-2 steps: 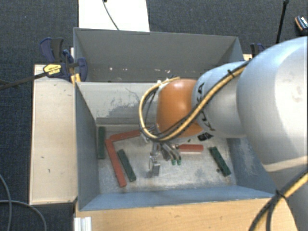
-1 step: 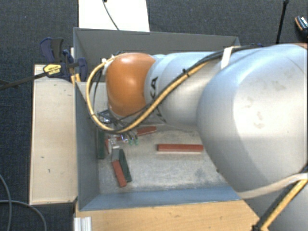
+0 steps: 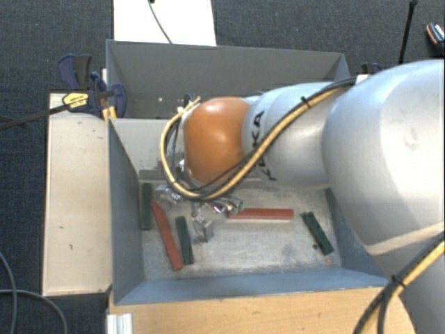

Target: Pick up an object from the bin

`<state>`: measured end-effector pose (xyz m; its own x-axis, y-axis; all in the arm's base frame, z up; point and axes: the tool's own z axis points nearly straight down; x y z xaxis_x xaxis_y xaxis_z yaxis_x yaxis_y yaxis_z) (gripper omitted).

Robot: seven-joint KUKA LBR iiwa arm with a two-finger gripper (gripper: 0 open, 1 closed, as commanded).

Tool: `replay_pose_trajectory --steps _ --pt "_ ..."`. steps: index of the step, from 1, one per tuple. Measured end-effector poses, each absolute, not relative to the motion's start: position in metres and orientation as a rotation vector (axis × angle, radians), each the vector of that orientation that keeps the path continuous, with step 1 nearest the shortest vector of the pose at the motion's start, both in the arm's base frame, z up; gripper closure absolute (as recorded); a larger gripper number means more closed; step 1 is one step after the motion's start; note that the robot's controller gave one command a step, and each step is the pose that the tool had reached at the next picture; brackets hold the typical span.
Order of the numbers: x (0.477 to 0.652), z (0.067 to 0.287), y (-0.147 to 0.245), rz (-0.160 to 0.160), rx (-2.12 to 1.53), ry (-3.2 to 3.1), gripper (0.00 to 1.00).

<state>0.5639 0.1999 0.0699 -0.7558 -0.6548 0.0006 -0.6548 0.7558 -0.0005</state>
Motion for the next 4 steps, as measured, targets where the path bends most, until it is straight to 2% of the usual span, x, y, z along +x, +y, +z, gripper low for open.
replay_pose_trajectory --steps 1,2,3,4 --pt "0.574 0.071 0.23 -0.002 1.835 -2.558 0.0" --pt "0.551 0.07 0.236 -0.003 2.405 -2.02 0.0" --pt "0.552 0.071 0.236 -0.004 2.397 -2.028 1.0" --pt "0.526 0.184 0.252 0.003 2.38 -2.066 1.0"
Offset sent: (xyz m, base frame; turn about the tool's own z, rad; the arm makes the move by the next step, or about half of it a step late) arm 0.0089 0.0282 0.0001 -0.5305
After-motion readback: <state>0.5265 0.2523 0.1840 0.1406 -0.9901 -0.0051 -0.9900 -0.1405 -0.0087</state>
